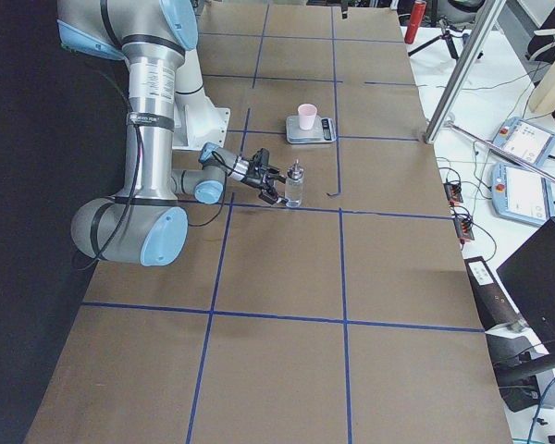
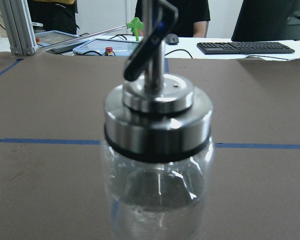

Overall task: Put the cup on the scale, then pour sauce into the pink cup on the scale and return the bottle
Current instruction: 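Grasp the glass sauce bottle with the right gripper, then lift the sauce bottle with the right gripper and carry it over the pink cup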

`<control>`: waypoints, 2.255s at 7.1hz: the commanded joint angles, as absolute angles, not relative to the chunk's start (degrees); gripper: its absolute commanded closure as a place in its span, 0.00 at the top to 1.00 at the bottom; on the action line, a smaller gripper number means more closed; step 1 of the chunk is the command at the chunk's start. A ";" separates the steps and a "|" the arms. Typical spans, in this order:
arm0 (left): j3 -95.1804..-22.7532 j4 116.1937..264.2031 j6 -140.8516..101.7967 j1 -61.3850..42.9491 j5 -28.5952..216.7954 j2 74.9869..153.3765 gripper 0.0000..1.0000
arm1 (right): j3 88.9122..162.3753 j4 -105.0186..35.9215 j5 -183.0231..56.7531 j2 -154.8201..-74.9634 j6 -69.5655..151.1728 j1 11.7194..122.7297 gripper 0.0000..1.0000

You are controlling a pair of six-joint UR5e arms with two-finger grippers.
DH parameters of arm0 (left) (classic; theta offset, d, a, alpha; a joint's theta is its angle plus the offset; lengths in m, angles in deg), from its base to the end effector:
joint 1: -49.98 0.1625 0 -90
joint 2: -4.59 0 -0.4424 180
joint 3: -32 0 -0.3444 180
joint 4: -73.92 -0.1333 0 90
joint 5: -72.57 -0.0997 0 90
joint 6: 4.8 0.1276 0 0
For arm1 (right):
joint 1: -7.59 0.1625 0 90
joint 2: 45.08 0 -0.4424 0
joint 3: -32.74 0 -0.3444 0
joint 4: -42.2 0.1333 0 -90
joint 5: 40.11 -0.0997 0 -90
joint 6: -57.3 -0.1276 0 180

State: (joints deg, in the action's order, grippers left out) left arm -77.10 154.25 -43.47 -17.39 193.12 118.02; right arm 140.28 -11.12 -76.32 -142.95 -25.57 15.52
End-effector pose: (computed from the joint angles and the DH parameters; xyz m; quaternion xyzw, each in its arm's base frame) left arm 0.1573 -0.5553 0.3738 0.1059 0.3565 -0.0553 0.9266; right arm -0.3658 -0.2895 0.5228 0.4583 -0.2935 0.1837 0.8186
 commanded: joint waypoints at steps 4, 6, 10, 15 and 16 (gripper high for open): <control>-76.98 154.25 -43.82 -17.43 193.15 117.97 1.00 | 138.64 -11.15 -76.41 -139.83 -25.22 17.43 1.00; -77.07 154.16 -44.00 -17.43 193.15 118.14 1.00 | 136.64 -11.15 -76.50 -138.52 -25.14 18.84 1.00; -77.16 154.16 -44.17 -17.43 194.82 118.05 1.00 | 134.78 -11.06 -76.94 -136.23 -24.96 20.59 0.28; -77.24 154.25 -44.79 -17.35 194.82 117.79 1.00 | 140.75 -2.69 -80.29 -134.31 -10.16 23.33 0.00; -77.16 154.25 -44.27 -17.43 194.82 117.62 1.00 | 142.58 -8.28 -78.97 -130.46 -1.58 23.50 0.00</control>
State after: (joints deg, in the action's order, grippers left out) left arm -77.19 154.22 -44.82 -17.36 194.82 117.89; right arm 140.61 -3.44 -80.13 -133.99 -10.01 23.32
